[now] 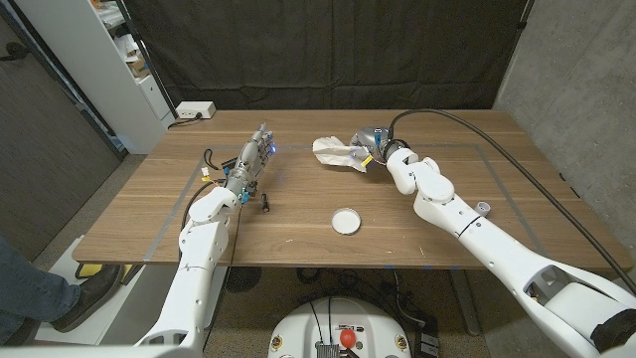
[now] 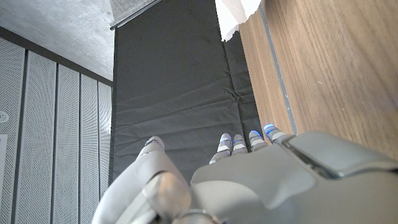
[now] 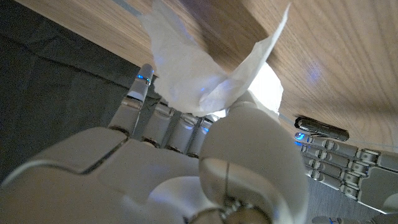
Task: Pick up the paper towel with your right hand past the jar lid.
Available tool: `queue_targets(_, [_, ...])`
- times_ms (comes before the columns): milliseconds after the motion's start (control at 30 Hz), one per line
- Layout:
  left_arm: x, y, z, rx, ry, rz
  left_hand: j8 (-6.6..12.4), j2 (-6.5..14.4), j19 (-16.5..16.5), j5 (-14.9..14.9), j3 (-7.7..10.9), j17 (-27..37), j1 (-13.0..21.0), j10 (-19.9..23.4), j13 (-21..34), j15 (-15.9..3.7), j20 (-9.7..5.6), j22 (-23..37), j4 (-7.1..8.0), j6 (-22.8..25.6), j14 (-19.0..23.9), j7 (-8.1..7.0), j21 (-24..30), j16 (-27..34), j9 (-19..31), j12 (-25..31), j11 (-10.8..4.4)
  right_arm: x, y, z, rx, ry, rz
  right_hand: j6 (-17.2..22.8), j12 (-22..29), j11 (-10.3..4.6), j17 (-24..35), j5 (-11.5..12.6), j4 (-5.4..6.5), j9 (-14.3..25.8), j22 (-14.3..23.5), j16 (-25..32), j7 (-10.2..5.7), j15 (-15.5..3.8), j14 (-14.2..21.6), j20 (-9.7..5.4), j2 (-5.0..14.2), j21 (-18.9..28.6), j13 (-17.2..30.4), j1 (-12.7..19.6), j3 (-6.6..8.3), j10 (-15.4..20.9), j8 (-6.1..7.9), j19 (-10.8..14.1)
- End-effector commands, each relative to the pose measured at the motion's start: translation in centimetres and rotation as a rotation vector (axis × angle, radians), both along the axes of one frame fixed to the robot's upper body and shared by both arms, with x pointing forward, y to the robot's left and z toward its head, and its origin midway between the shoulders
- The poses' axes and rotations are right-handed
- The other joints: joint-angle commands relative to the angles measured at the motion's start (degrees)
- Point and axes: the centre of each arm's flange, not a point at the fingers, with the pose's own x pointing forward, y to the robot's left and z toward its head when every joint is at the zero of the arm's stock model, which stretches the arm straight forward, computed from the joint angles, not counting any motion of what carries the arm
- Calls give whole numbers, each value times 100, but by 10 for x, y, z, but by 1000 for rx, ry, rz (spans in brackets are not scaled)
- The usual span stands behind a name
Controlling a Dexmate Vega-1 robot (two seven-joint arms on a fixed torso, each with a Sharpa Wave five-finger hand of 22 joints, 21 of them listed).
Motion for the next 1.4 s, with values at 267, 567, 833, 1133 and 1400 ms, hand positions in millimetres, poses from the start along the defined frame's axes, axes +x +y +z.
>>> queue_targets(267, [-7, 0, 1, 6, -10, 2, -7, 64, -758, -13, 3, 19, 29, -61, 16, 32, 37, 32, -16, -30, -348, 42, -46, 12, 29, -7, 43, -12, 2, 10, 2, -27, 74, 2, 52, 25, 69, -52, 41, 33, 18, -4, 24, -635, 13, 19, -1, -12, 16, 52, -19, -24, -3, 55])
queue_targets(567, [-10, 1, 0, 13, -9, 0, -4, 67, -760, -14, -2, 19, 26, -63, 17, 34, 32, 33, -22, -27, -361, 37, -51, 10, 29, -3, 49, -20, 4, 16, -3, -52, 96, -1, 51, 22, 84, -77, 54, 38, 17, -33, 25, -640, 7, 34, -16, -23, 26, 44, -46, -45, -8, 64])
queue_targets(833, [-13, 2, 1, 19, -15, 1, -3, 70, -763, -14, -7, 19, 23, -77, 19, 32, 31, 33, -28, -30, -367, 44, -55, 11, 29, -6, 37, -28, 6, 23, -7, -69, 115, 0, 56, 19, 103, -100, 79, 43, 17, -50, 16, -632, 21, 46, -12, -34, 30, 26, -70, -43, -12, 71])
queue_targets(1133, [-15, 1, 3, 26, -19, -2, -2, 73, -768, -14, -11, 20, 21, -71, 20, 27, 35, 33, -34, -29, -361, 41, -60, 16, 29, 0, 38, -36, 8, 28, -9, -92, 137, 6, 63, 13, 117, -119, 85, 47, 17, -78, 15, -648, 34, 51, -6, -41, 25, 38, -82, -21, -13, 86])
queue_targets(1400, [-17, 0, 5, 33, -20, -3, -2, 77, -775, -15, -15, 20, 19, -75, 20, 29, 37, 34, -39, -33, -364, 41, -65, 17, 29, 1, 31, -41, 9, 34, -2, -104, 153, 30, 69, 18, 129, -134, 93, 51, 17, -100, 14, -650, 47, 60, 6, -45, 18, 45, -90, 1, -7, 100])
